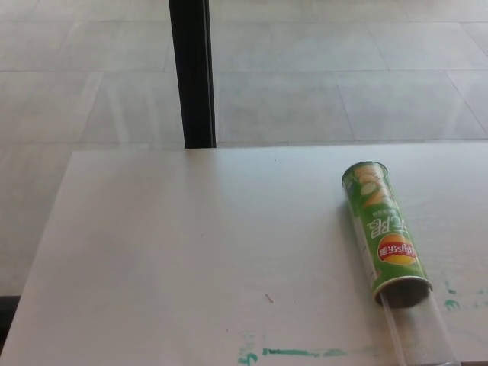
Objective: Use the right hand as a fist to push the chips tray inside its container kept in the middle of the desk
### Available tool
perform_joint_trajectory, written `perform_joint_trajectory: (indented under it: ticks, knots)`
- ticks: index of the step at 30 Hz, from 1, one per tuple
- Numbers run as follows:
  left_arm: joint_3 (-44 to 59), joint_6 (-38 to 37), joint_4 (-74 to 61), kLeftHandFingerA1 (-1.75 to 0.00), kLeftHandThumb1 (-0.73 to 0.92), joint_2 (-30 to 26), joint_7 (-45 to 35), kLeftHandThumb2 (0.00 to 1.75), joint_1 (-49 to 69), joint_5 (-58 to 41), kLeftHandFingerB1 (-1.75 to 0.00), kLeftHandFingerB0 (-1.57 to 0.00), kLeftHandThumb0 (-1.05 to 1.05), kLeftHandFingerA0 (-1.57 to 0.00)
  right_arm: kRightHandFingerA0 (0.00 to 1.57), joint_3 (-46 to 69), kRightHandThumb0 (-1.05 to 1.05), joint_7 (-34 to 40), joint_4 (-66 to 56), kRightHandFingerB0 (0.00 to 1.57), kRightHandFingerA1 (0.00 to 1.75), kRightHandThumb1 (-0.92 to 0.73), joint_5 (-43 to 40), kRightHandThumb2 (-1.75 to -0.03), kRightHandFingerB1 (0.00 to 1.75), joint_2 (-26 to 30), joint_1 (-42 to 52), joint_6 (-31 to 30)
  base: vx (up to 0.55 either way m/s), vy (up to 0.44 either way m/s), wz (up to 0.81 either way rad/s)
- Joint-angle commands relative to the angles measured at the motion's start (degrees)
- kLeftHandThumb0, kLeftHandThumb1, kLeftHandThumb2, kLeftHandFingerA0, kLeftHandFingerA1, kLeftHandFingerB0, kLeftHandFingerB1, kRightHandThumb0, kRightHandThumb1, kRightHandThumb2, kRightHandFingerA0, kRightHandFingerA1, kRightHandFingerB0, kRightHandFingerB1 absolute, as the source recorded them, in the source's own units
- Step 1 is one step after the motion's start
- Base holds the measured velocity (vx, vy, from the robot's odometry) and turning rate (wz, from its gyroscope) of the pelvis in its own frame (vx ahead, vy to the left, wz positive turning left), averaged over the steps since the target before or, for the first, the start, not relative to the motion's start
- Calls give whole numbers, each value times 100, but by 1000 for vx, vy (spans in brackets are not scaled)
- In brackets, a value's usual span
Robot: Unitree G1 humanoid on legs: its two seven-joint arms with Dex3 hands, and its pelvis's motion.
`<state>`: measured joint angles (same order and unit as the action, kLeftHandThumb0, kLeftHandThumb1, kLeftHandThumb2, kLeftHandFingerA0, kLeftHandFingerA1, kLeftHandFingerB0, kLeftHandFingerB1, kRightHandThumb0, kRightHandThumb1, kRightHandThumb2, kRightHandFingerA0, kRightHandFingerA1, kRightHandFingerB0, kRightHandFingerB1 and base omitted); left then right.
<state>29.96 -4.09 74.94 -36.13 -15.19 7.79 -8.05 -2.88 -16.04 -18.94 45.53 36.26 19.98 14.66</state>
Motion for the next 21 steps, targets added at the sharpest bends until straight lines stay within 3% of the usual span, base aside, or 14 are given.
perform_joint_trajectory:
  ticks: [1,2,3,6,7,10,11,13,15,21]
  knots:
    - [100,-115,0,-55,82,-193,-64,64,122,-177,-43,-42,-68,-53,77,-182,-70,57,231,58,75,-89,1755,-67,44,156,-305,-892,0,0,0]
    - [85,-135,4,-55,82,-194,-80,64,129,-159,-43,-42,-68,-53,77,-164,-70,92,217,58,75,-89,1765,-67,44,157,-326,-905,0,0,0]
    - [72,-125,10,-63,64,-193,-23,102,122,-138,-55,-37,-67,-49,77,-160,-71,147,220,60,81,-90,1815,-67,45,164,-354,-918,0,0,0]
    - [55,-132,38,-60,64,-199,-12,101,115,-109,-53,-35,-67,-47,80,-147,-70,237,245,61,79,-89,1778,-67,45,130,-429,-930,0,0,0]
    - [61,-128,35,-51,82,-204,-30,65,114,-117,-42,-41,-68,-53,81,-145,-70,269,287,63,88,-88,1739,-66,46,126,-480,-913,0,0,0]
    - [98,-128,19,-54,81,-196,-46,64,121,-158,-43,-41,-68,-53,79,-153,-70,151,273,61,89,-88,1654,-66,45,80,-585,-953,0,0,0]
    - [122,-139,7,-56,80,-188,-39,64,128,-181,-44,-45,-69,-54,80,-158,-70,239,286,61,102,-87,1623,-66,44,53,-609,-921,0,0,0]
    - [97,-131,17,-57,80,-185,20,63,111,-140,-45,-47,-68,-56,78,-215,-71,276,278,62,111,-88,1758,-66,43,-5,-651,-1007,0,0,0]
    - [130,-140,6,-56,81,-187,-86,63,190,-180,-43,-42,-68,-53,81,-245,-69,378,244,61,104,-88,1779,-67,43,-131,-622,-1107,0,0,0]
    - [101,-179,26,-55,80,-197,-74,64,181,-143,-43,-40,-69,-52,84,-290,-66,703,275,61,116,-85,1777,-66,44,-410,-710,-1246,0,0,0]
